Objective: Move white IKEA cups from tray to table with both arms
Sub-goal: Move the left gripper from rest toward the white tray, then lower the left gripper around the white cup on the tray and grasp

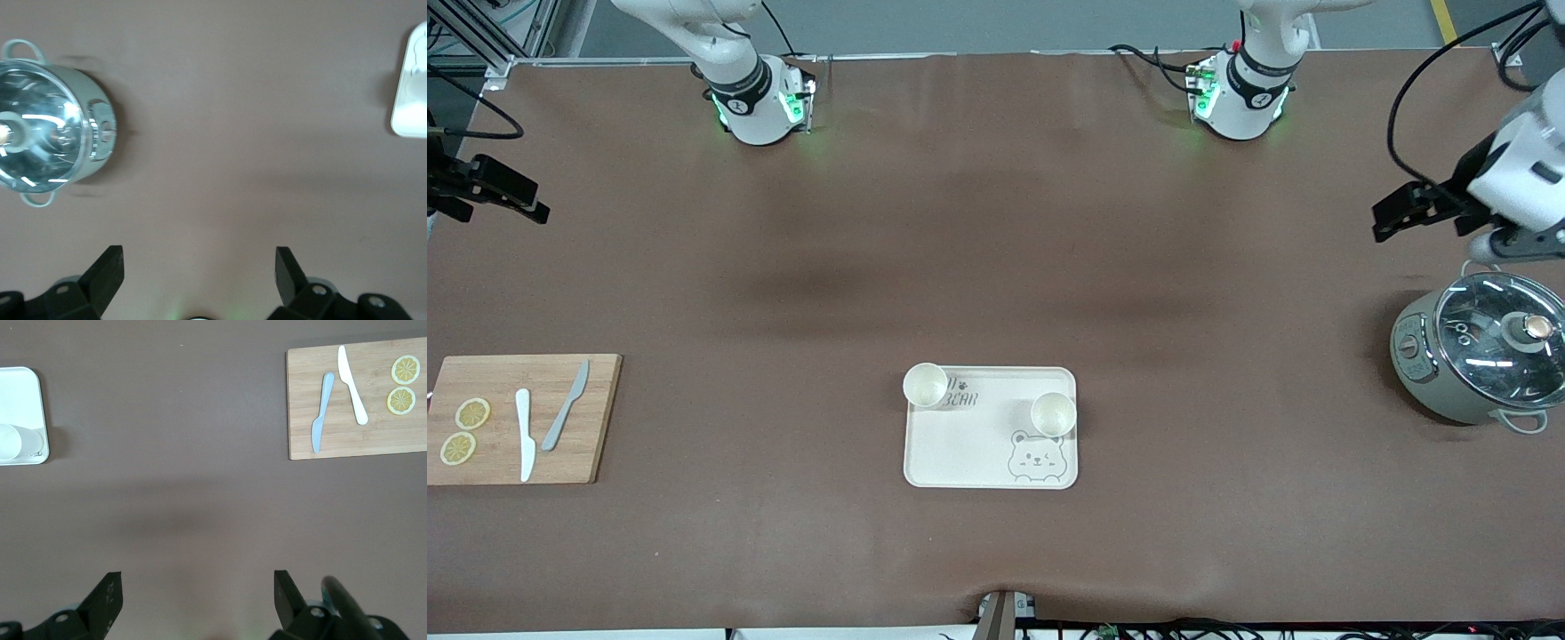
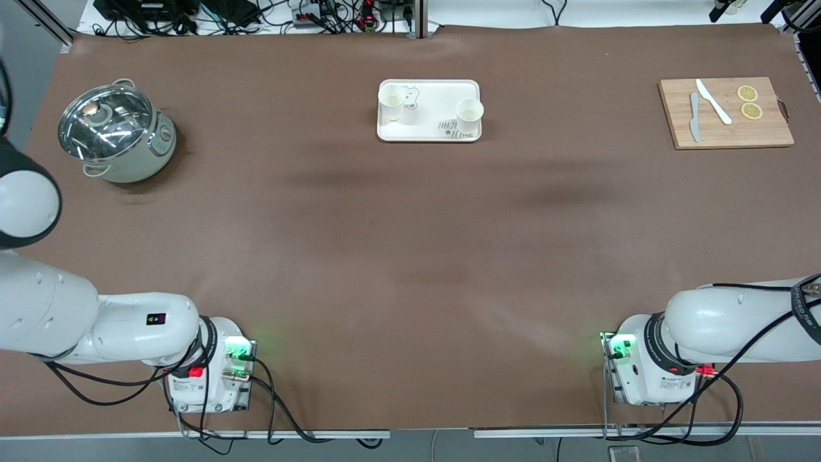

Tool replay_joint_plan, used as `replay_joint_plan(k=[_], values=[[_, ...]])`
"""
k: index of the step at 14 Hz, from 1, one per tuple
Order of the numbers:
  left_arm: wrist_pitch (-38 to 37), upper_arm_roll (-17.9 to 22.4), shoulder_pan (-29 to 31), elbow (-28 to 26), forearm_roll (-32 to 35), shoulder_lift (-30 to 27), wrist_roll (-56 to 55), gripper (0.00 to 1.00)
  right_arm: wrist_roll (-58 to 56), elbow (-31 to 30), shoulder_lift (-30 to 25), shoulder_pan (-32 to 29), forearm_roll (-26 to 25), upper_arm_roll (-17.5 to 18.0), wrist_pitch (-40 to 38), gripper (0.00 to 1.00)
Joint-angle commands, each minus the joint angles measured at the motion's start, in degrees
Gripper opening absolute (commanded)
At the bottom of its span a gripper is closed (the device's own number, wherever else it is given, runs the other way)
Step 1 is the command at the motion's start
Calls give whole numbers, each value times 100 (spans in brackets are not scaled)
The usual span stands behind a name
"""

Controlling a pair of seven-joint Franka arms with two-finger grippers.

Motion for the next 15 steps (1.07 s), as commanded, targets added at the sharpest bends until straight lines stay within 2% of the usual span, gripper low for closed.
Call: replay_joint_plan(k=[1,5,10,12,15], values=[[367,-78,-409,93,10,642,-462,100,30,131,68,-118,50,58,-66,100],[1552,-78,-1104,102,27,1609,-1797,100,38,131,68,-109,58,58,-101,100],[3161,-78,-1482,137,54,2611,-3503,100,21,131,68,-127,50,58,-75,100],[3812,-78,-1658,312,36,2997,-4144,100,30,131,68,-109,58,58,-74,100],[4244,-52,-1992,821,62,3639,-4805,100,29,333,155,-83,50,58,-100,100]])
